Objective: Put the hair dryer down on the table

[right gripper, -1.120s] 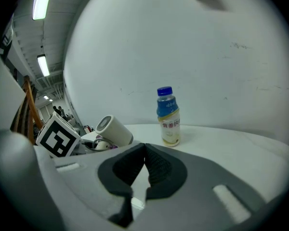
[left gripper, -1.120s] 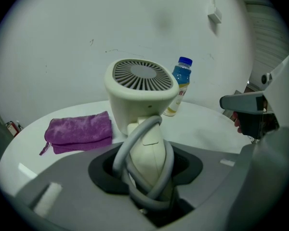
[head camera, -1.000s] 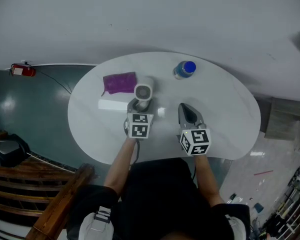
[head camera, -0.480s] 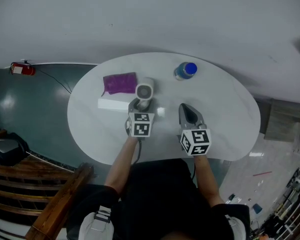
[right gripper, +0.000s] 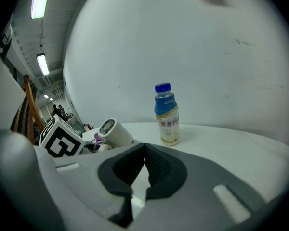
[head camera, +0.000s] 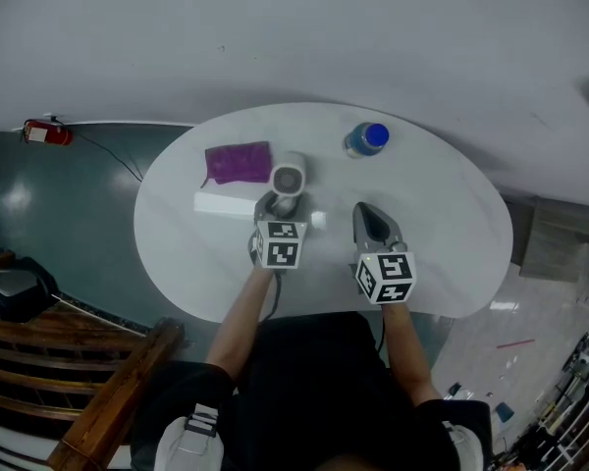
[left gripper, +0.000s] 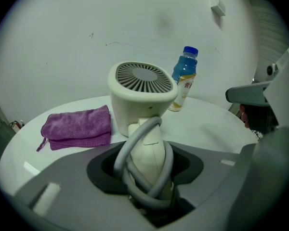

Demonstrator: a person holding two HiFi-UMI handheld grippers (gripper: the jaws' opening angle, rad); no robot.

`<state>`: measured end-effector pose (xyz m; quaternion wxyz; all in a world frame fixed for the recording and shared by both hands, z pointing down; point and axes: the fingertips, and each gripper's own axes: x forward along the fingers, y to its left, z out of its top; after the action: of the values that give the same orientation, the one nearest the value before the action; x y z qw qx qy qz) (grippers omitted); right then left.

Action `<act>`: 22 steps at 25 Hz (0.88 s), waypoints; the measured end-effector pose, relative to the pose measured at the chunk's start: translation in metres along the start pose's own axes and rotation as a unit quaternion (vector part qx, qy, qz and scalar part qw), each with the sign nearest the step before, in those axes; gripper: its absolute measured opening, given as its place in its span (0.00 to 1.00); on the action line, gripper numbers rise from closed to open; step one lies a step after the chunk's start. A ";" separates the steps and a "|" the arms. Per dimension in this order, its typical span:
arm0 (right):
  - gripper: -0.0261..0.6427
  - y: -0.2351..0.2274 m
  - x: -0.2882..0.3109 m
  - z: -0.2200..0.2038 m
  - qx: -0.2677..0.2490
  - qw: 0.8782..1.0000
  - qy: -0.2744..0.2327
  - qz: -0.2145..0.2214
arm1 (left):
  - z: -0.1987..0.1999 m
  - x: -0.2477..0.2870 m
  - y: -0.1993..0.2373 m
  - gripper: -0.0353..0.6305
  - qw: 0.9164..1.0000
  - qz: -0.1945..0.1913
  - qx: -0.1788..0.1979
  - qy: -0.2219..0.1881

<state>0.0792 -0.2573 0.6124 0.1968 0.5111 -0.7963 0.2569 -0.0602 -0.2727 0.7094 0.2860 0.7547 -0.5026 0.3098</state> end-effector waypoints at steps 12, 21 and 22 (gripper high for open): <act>0.04 0.000 -0.004 0.001 -0.002 1.000 -0.001 0.000 | 0.001 -0.001 -0.004 0.55 1.000 -0.012 0.001 -0.004; 0.04 0.005 -0.014 0.002 -0.005 1.000 -0.007 -0.001 | -0.001 -0.013 -0.006 0.61 1.000 -0.013 0.004 -0.006; 0.04 0.006 -0.016 0.002 -0.006 1.000 -0.008 0.000 | -0.002 -0.015 -0.007 0.61 1.000 -0.011 0.005 -0.005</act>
<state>0.0801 -0.2453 0.6008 0.1932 0.5122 -0.7994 0.2476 -0.0590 -0.2600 0.6988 0.2833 0.7634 -0.4940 0.3048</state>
